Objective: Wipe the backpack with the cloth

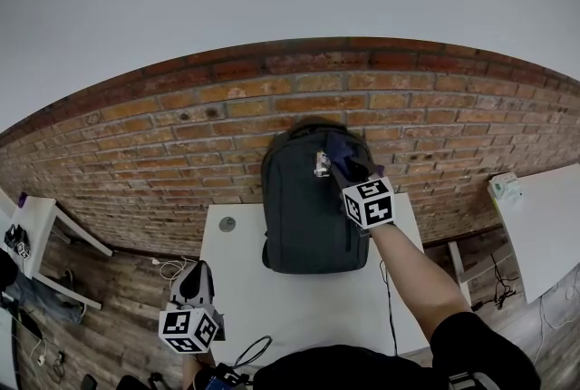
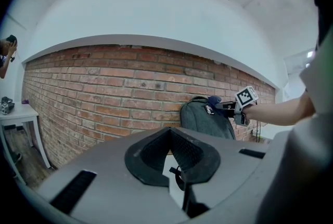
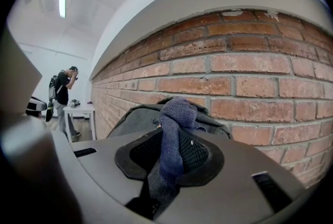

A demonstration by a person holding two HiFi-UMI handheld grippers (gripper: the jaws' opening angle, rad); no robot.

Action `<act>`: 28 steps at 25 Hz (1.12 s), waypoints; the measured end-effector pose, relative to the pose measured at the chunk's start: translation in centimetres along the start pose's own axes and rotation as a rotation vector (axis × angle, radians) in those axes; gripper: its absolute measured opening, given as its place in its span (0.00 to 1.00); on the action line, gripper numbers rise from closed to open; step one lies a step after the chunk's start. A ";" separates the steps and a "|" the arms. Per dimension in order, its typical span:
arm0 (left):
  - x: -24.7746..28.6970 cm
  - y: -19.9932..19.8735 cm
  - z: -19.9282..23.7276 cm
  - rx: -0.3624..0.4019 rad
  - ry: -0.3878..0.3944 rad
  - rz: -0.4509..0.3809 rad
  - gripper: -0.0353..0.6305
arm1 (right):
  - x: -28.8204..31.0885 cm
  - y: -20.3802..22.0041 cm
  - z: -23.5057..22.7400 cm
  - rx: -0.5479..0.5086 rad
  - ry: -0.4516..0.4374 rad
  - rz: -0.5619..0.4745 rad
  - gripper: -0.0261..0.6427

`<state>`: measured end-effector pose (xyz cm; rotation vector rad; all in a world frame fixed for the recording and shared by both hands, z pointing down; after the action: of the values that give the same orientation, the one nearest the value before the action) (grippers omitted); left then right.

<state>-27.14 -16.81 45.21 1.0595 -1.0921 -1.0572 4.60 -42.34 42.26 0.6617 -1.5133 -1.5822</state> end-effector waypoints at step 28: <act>0.9 0.4 0.1 0.000 0.004 0.020 0.04 | -2.9 5.2 3.0 0.009 -0.055 -0.023 0.17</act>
<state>-27.04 -17.62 45.73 1.0488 -1.0971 -1.0388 4.63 -37.91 47.25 0.6473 -1.5591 -1.6239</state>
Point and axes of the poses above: the fingertips, and each gripper's own axes: x forward along the fingers, z to its left, y out of its underside, the point moved 3 cm from there along -x, backward along the fingers, and after that the axes turned 2 degrees about -x, right-handed, at the moved point
